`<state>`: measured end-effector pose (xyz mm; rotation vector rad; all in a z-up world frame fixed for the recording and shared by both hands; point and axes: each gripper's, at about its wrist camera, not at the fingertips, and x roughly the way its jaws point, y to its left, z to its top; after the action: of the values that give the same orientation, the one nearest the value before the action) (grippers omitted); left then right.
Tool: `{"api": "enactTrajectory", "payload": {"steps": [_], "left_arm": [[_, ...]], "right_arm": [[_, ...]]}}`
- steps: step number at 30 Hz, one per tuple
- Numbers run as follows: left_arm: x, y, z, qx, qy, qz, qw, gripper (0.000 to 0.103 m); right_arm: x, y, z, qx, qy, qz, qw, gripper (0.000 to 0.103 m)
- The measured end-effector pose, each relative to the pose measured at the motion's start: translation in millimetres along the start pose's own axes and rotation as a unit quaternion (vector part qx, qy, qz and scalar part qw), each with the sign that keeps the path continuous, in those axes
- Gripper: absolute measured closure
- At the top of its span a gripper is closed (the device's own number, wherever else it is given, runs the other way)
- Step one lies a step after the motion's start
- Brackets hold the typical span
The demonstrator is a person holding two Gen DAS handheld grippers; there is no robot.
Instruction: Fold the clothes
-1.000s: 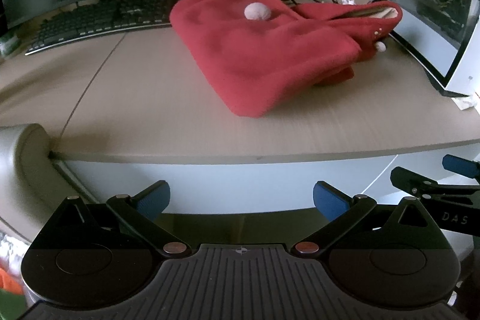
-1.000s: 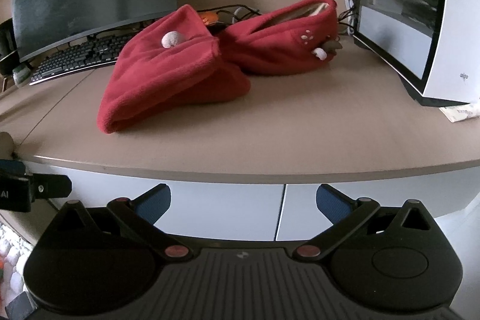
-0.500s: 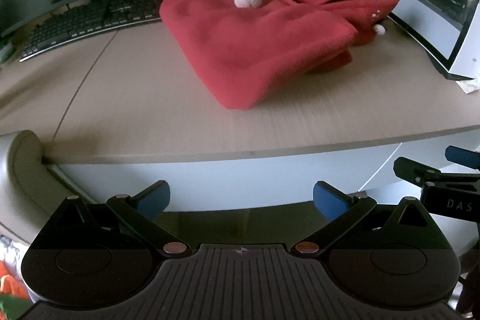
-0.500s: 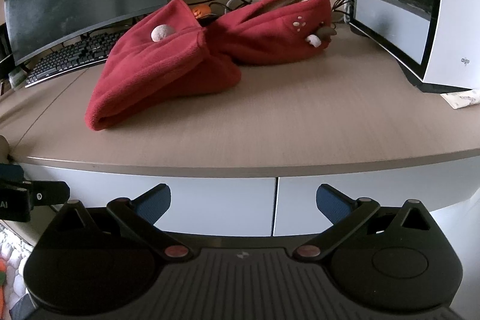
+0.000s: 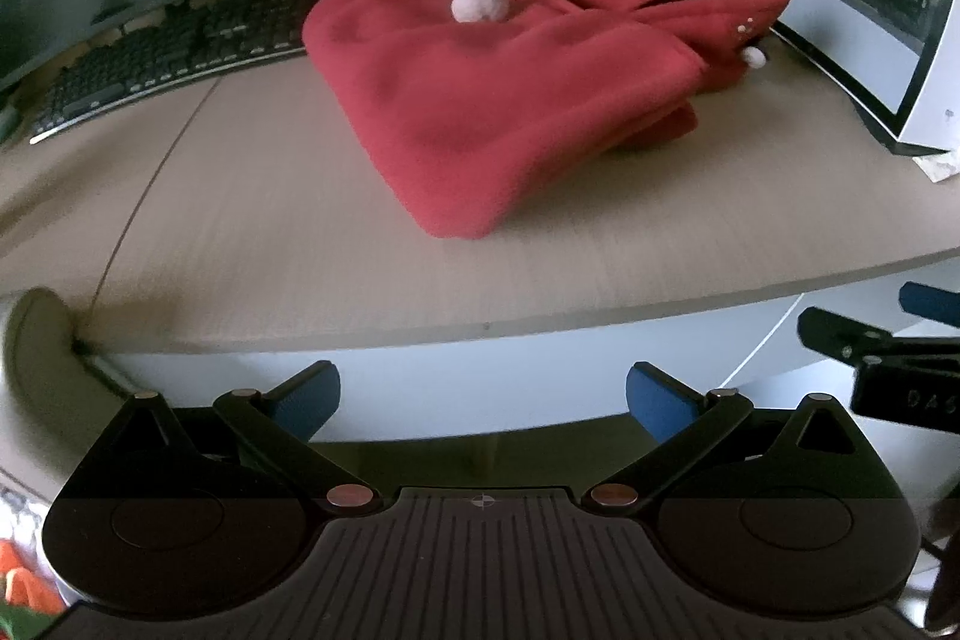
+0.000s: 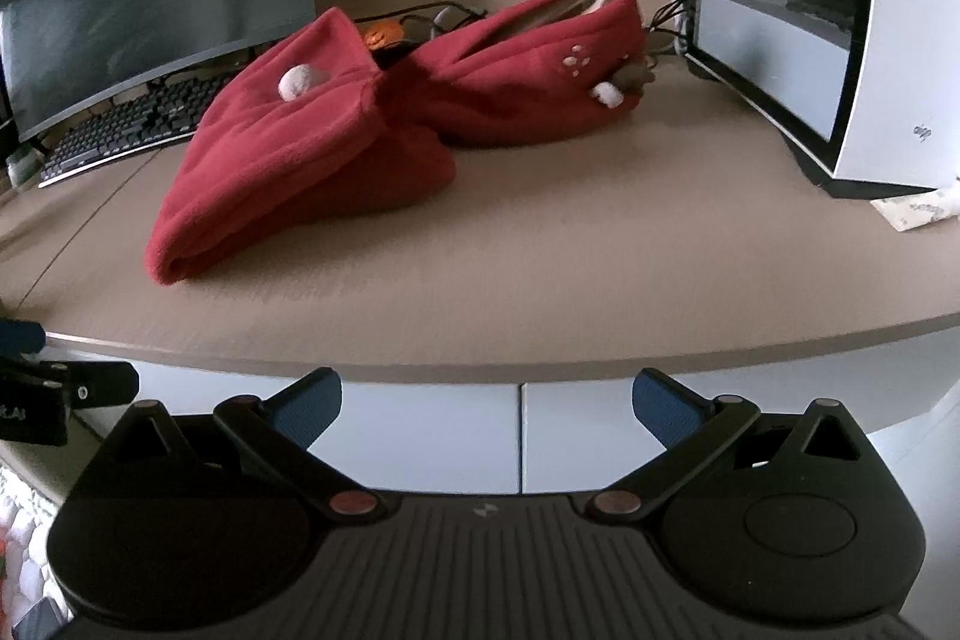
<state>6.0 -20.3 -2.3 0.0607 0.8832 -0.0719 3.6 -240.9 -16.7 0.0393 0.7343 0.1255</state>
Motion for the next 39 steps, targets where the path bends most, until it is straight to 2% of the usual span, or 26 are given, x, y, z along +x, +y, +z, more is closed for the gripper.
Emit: {"api": "enactTrajectory", "payload": {"steps": [4,8,12,18,21,22,24,26,28,30,31,33,34,37,39], "left_arm": [[6.4,-12.5,16.7,0.044,-0.030,0.012,0.9985,0.000],[25.5,-32.4,46.9,0.095,-0.072,0.039,0.9921,0.000],[50.9,-42.8,81.0,0.101,-0.070,0.038,0.9918,0.000],[83.6,-40.6,106.9,0.108,-0.067,0.069,0.9895,0.000],[85.9,-25.4,114.4,0.094,-0.096,0.098,0.9861,0.000],[81.8,-14.2,117.7,0.079,-0.112,0.118,0.9834,0.000],[63.7,26.7,126.6,0.015,-0.157,0.192,0.9686,0.000],[47.0,71.1,134.3,-0.052,-0.192,0.260,0.9450,0.000],[42.6,133.5,131.1,-0.122,-0.171,0.301,0.9302,0.000],[45.0,185.7,115.5,-0.163,-0.137,0.370,0.9046,0.000],[44.6,206.1,105.2,-0.176,-0.122,0.384,0.8979,0.000],[37.6,237.8,84.0,-0.209,-0.102,0.366,0.9010,0.000],[33.7,249.0,77.6,-0.217,-0.098,0.348,0.9065,0.000],[20.2,256.2,82.9,-0.197,-0.125,0.241,0.9420,0.000],[11.2,260.9,86.4,-0.182,-0.142,0.168,0.9584,0.000]], "right_arm": [[3.4,-11.7,9.8,0.007,-0.005,-0.004,1.000,0.000],[6.4,-22.3,25.9,0.007,-0.023,-0.004,1.000,0.000],[16.6,-35.9,44.0,0.014,-0.037,-0.004,0.999,0.000],[51.0,-43.1,70.4,0.008,-0.037,0.011,0.999,0.000],[64.9,-33.3,87.2,-0.002,-0.041,0.022,0.999,0.000],[68.1,-28.5,92.1,-0.004,-0.044,0.027,0.999,0.000],[75.4,-16.6,98.7,-0.011,-0.044,0.037,0.998,0.000],[82.4,-2.8,103.5,-0.020,-0.042,0.044,0.998,0.000],[88.9,14.0,105.9,-0.032,-0.039,0.050,0.997,0.000],[92.4,30.5,109.5,-0.039,-0.041,0.050,0.997,0.000],[93.5,39.7,111.9,-0.042,-0.043,0.048,0.997,0.000],[96.7,59.9,118.7,-0.042,-0.047,0.047,0.997,0.000],[100.1,72.9,123.2,-0.048,-0.048,0.050,0.996,0.000],[111.4,113.5,136.1,-0.072,-0.048,0.058,0.995,0.000],[123.9,143.3,135.6,-0.097,-0.043,0.064,0.992,0.000]]}}
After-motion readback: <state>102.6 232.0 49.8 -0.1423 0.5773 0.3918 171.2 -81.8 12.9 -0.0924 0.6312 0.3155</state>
